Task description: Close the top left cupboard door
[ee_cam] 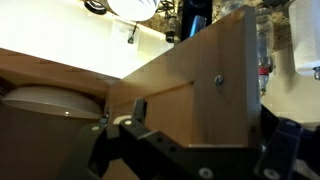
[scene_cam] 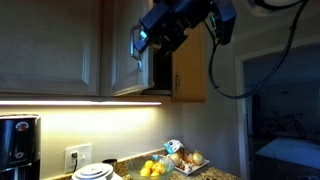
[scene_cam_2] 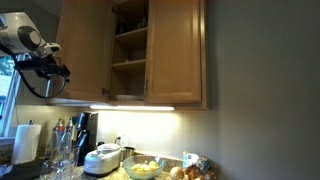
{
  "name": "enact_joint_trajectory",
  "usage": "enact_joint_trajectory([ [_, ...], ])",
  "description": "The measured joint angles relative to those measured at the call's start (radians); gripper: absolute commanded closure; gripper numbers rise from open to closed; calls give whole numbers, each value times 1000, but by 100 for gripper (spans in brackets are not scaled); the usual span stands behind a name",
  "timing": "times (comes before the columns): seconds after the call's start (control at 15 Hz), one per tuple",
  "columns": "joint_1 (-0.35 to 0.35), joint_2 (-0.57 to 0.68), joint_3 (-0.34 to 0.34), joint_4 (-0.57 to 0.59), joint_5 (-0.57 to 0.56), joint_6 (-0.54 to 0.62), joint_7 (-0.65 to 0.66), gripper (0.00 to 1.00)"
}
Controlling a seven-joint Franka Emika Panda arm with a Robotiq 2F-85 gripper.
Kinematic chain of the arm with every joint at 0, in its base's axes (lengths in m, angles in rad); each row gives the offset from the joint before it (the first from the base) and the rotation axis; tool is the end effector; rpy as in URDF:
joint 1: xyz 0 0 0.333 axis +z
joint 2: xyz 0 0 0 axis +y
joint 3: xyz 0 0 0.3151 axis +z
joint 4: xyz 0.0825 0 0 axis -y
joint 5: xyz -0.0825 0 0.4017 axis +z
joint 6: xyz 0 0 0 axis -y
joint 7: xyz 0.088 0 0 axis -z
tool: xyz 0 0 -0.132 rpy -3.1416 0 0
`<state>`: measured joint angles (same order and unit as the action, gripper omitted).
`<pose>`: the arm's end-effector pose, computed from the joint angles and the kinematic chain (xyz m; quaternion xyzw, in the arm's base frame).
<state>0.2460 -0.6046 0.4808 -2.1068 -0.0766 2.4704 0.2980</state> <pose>0.3081 0.3622 0.7083 -0.8575 -0.2290 -0.4565 0.0623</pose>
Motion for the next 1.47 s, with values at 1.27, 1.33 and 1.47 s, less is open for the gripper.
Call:
enact_joint_trajectory([
  [1.27, -292, -277, -117, -88, -77, -629, 60, 0],
  [1.33, -281, -275, -108, -88, -71, -692, 54, 0],
  [1.47, -240, -271, -96, -90, -33, -778, 30, 0],
])
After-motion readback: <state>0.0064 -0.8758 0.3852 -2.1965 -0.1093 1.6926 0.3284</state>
